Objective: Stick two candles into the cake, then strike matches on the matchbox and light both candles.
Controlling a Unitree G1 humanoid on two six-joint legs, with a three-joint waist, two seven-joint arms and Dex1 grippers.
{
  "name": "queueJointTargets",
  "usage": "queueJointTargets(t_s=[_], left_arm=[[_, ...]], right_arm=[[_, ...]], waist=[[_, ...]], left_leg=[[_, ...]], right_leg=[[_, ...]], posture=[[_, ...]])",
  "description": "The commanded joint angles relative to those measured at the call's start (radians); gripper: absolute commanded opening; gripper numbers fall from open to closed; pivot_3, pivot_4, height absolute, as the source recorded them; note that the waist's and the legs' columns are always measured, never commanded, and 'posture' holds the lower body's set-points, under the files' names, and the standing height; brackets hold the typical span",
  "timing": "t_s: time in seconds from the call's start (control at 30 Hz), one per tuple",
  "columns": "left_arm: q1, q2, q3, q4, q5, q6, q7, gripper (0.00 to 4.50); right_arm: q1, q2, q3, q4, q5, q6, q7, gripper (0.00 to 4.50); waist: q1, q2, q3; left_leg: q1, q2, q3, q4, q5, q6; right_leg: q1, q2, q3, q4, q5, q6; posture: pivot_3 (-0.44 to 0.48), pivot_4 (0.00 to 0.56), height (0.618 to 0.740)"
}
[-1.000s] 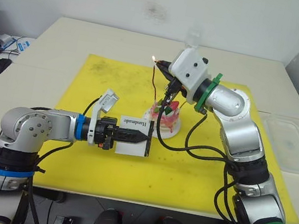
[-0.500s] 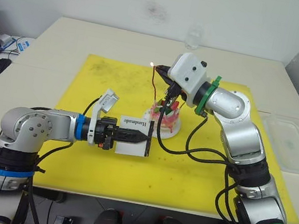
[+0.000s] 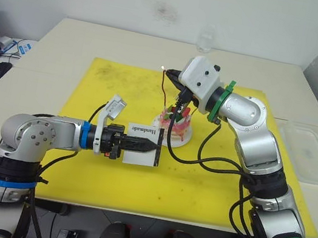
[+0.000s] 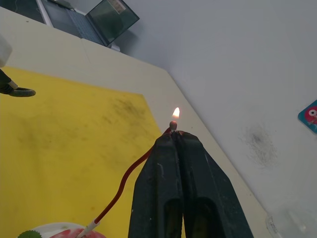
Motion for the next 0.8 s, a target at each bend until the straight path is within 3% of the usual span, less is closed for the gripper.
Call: queueJointTargets(t_s=[0.03,0.8], left_arm=[[-0.006,0.0,0.017,-0.028,-0.019,-0.006,-0.006,0.0],[-0.01,-0.001,0.013,-0.026,-0.02,-0.003,-0.009,0.0]], right_arm=[[-0.006,-0.007,-0.01,-0.044,0.005,0.001,-0.003,0.05],[0.006,-0.012,-0.018,-0.065,0.011,0.019,-0.007,0.05]], waist=[[0.0,0.0,0.0],[0.0,0.0,0.0]], left_leg=[[0.0,0.0,0.0,0.0,0.0,0.0],[0.0,0.0,0.0,0.0,0.0,0.0]], right_leg=[[0.0,0.0,0.0,0.0,0.0,0.0],[0.0,0.0,0.0,0.0,0.0,0.0]], posture=[[0.0,0.15,0.74],[0.0,0.15,0.74]])
